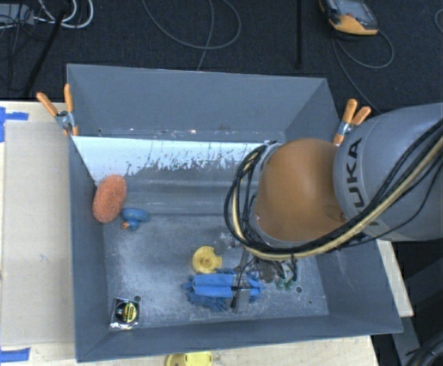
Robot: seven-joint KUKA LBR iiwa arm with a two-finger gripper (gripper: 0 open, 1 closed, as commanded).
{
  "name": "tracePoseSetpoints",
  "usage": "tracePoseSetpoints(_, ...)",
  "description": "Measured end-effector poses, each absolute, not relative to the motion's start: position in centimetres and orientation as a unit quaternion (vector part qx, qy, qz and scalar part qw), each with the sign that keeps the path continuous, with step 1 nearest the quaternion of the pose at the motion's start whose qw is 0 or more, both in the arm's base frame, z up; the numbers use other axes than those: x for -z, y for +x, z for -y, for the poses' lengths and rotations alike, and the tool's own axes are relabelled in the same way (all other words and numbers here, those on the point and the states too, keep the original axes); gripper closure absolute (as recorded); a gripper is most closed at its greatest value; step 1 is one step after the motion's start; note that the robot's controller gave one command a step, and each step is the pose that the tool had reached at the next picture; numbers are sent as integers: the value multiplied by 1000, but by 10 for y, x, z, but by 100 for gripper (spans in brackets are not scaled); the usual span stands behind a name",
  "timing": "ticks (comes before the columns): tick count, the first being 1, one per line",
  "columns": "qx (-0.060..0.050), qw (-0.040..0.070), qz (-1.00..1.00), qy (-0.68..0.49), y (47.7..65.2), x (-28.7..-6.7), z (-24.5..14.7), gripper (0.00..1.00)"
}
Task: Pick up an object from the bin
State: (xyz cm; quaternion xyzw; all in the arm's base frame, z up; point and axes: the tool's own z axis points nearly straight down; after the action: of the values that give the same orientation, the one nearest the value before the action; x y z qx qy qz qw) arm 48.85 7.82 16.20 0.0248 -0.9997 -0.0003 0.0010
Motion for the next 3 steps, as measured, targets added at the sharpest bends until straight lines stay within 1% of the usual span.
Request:
tracePoseSetpoints(1,0,2,1000,24,488,-154,-78,0)
tracePoseSetpoints(2,0,2,995,95,484,-146,-61,100)
tracePoseSetpoints(3,0,2,996,94,484,-146,-61,100)
